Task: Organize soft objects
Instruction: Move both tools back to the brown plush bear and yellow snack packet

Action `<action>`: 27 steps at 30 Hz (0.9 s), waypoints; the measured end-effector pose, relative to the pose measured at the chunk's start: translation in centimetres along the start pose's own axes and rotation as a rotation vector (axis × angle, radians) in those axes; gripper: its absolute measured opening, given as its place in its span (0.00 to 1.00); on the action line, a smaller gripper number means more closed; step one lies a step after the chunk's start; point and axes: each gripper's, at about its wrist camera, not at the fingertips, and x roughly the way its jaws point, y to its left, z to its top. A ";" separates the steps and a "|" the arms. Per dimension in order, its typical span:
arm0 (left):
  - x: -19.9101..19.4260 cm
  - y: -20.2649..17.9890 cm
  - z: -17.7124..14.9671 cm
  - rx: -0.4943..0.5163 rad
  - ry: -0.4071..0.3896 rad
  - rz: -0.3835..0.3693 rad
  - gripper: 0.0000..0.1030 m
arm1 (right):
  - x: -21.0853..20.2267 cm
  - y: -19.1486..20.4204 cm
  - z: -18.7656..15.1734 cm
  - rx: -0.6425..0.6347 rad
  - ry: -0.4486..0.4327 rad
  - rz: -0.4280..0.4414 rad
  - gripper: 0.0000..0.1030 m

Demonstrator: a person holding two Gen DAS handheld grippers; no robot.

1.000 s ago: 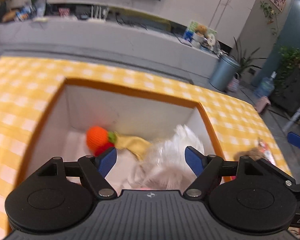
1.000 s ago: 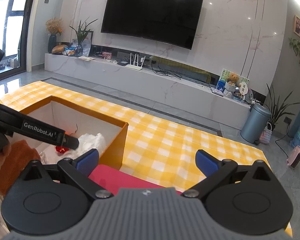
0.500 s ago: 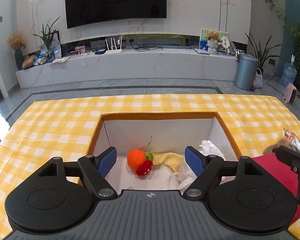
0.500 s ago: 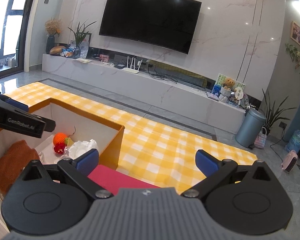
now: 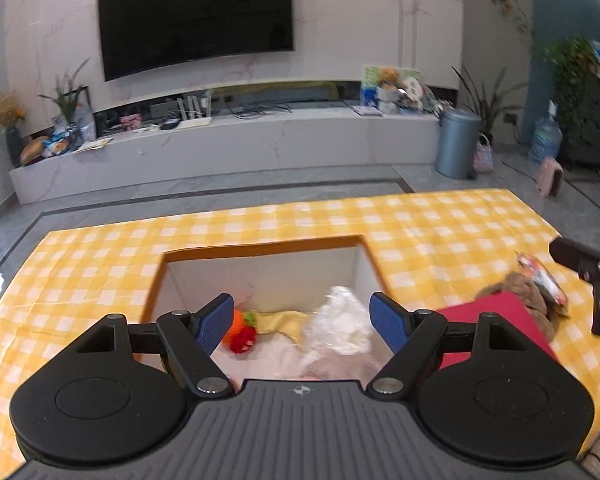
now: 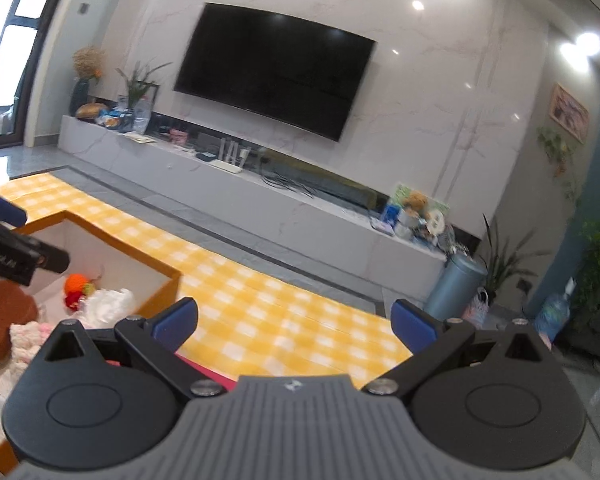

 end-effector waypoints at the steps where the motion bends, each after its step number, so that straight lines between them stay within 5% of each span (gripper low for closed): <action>1: 0.0 -0.6 0.2 0.006 0.005 -0.009 0.88 | -0.1 -0.8 -0.1 0.036 0.012 -0.006 0.98; 8: 0.9 -6.3 1.1 0.092 0.019 -0.008 0.88 | -0.1 -5.8 -1.6 0.240 0.117 -0.036 0.98; 21: 8.4 -17.0 3.5 0.275 0.170 -0.141 0.87 | 4.6 -12.1 -8.8 0.437 0.393 -0.051 0.98; 27: 12.9 -21.1 5.1 0.323 0.225 -0.086 0.87 | 7.8 -11.9 -11.4 0.483 0.486 -0.058 0.98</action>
